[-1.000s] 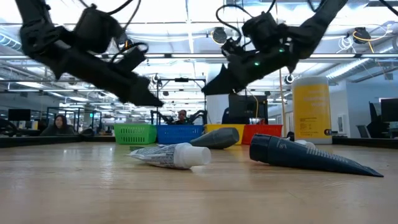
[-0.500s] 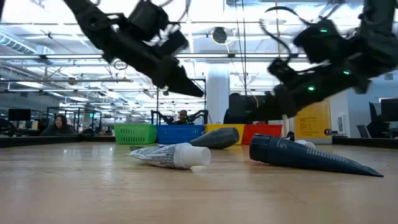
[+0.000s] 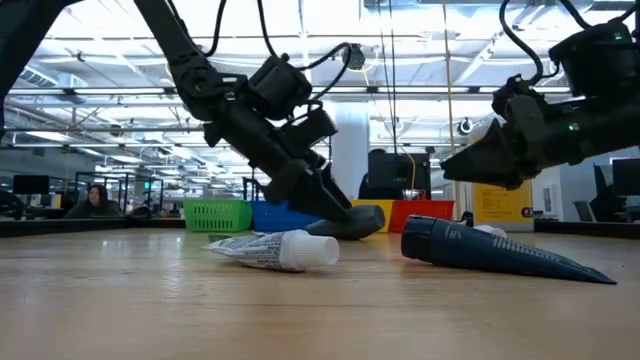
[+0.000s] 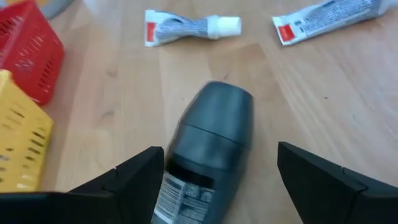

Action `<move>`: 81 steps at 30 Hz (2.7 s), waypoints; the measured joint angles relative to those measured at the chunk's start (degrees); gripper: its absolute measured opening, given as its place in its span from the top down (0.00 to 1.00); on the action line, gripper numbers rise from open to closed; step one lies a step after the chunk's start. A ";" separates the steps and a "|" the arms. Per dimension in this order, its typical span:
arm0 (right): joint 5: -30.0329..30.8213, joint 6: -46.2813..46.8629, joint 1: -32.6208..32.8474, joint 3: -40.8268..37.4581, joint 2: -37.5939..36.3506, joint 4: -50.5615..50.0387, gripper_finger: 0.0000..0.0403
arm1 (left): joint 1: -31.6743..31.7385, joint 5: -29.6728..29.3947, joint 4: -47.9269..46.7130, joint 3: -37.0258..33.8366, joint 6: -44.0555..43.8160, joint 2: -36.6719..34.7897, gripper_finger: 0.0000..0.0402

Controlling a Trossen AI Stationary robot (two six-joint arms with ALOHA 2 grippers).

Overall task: Pick & Place Travel size toiletries
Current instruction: Put the black deodorant into the green bin

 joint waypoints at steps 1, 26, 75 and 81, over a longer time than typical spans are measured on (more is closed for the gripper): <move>0.09 -0.08 0.20 0.28 0.09 -0.55 0.62 | 0.11 0.02 0.03 0.23 0.02 0.34 0.25; 1.43 -1.66 0.82 2.79 0.72 -2.46 0.62 | 2.13 2.39 -4.54 0.12 -0.96 -0.30 0.71; -3.27 5.58 3.51 2.85 0.73 -3.56 0.61 | 1.06 15.50 -33.58 30.25 17.15 16.87 0.26; -3.27 5.58 3.51 2.85 0.74 -3.53 0.61 | 1.07 14.73 -38.70 30.16 13.54 15.98 0.48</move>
